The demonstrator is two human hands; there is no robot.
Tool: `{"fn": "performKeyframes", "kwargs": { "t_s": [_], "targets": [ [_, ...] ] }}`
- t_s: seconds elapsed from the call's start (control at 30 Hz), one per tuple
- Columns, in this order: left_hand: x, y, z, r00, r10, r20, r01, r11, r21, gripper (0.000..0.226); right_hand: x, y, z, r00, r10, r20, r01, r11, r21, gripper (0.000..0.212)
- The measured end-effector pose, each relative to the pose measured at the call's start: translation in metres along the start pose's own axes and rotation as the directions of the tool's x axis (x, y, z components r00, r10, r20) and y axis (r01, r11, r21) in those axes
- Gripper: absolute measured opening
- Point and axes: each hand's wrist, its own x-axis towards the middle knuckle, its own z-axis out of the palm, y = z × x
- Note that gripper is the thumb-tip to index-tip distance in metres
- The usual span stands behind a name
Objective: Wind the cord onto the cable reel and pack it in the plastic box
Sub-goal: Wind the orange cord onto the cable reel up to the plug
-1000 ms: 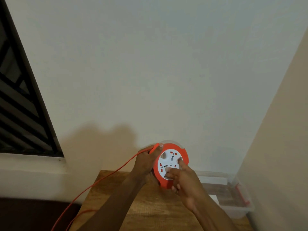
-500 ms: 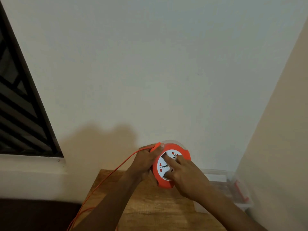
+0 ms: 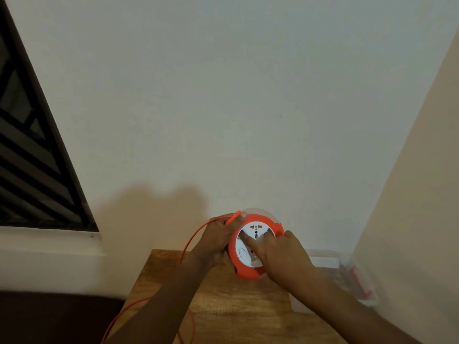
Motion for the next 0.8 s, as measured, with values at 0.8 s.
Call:
{"fn": "performKeyframes", "kwargs": {
  "t_s": [0.8],
  "targets": [
    [-0.009,0.01,0.002,0.992,0.053,-0.119,-0.071,0.986,-0.151,0.03,-0.018,-0.008,0.0,0.892,0.113,-0.438,0.065,0.927,0.37,0.026]
  ]
}}
